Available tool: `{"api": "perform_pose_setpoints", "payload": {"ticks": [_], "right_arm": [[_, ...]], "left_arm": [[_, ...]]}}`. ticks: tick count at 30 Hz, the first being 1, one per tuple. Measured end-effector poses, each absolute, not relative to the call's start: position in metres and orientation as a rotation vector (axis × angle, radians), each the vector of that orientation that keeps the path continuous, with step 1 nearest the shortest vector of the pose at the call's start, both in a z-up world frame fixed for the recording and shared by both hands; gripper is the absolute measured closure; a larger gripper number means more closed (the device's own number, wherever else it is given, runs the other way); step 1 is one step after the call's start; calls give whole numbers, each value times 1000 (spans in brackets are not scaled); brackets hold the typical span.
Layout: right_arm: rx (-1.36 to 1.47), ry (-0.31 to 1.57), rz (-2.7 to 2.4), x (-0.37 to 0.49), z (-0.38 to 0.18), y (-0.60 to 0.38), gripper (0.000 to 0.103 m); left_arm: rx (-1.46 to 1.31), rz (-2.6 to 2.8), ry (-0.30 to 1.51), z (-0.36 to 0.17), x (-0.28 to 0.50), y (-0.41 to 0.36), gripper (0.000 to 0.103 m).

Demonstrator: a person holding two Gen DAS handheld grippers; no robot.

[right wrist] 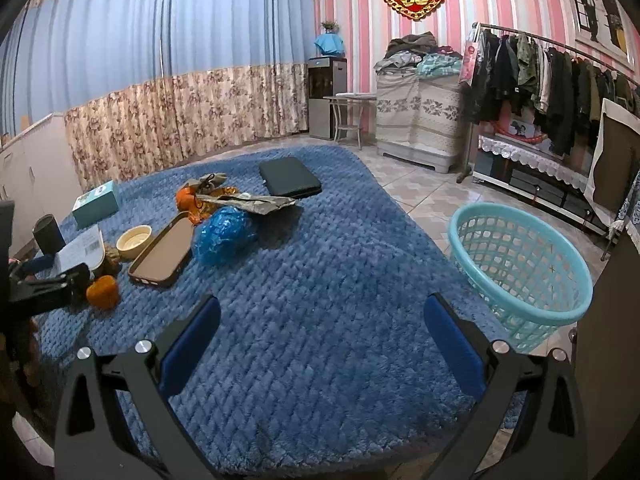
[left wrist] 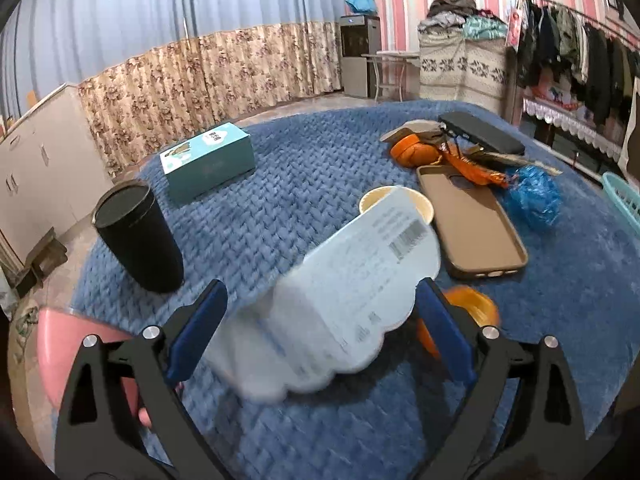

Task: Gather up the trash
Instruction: 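Lower the left tool onto the white receipt and close on it, then lift the receipt with the left tool while the right tool grasps an orange peel half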

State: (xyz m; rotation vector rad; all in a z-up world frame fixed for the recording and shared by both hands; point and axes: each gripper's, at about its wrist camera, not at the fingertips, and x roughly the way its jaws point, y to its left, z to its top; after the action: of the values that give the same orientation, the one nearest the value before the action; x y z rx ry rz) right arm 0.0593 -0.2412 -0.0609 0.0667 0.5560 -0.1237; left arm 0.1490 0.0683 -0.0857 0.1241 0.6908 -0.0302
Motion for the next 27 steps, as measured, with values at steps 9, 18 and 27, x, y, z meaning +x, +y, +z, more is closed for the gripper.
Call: {"api": "perform_pose_setpoints", "payload": {"ticks": [9,18,27], "right_arm": [[89,563,-125,60,-62,-243,4],[78,569,-118,62,-64,-241,4],[55,583,-100,63,-66,-233,4]], "left_arm": [[148,-63,771,-99,159,67,13],[73,-105,798,-95,146,75,49],[93,-84,790,-100,113,78,19]]}}
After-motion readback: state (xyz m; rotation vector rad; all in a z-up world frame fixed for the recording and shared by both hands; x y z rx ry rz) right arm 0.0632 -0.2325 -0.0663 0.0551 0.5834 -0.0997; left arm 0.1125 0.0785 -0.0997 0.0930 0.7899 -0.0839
